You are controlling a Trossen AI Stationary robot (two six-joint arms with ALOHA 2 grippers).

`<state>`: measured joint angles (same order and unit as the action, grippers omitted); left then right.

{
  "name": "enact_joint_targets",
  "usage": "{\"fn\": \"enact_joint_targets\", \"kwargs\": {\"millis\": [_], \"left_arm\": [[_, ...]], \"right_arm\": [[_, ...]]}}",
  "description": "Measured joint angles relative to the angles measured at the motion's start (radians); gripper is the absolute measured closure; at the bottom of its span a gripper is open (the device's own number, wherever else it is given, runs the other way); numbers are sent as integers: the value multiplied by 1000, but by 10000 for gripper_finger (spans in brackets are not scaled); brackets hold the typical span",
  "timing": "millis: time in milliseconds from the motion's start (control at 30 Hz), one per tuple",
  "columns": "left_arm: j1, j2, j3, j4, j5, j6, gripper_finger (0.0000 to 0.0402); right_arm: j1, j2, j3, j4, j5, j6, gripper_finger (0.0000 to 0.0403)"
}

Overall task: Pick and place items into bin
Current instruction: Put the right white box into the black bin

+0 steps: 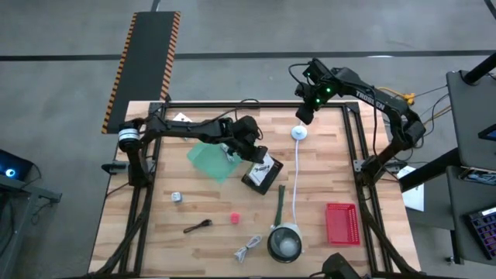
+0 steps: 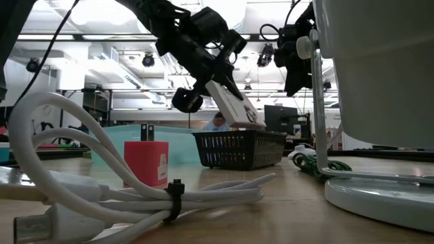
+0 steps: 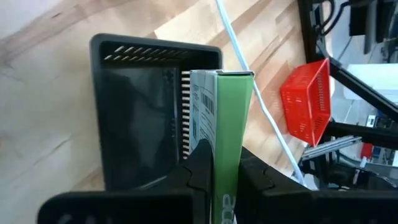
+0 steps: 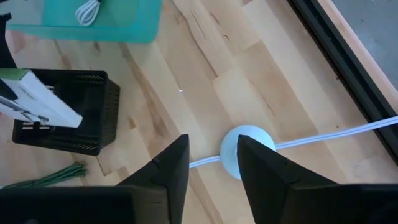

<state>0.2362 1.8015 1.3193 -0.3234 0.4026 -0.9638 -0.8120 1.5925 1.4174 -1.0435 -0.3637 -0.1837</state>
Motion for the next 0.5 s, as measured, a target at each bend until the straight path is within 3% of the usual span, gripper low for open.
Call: {"fn": "enact_joint_targets", "kwargs": {"millis": [500], "left_arm": [[-36, 20, -2, 30, -46, -5, 386]], "right_arm": [[0, 0, 0, 0, 0, 14, 282]]}}
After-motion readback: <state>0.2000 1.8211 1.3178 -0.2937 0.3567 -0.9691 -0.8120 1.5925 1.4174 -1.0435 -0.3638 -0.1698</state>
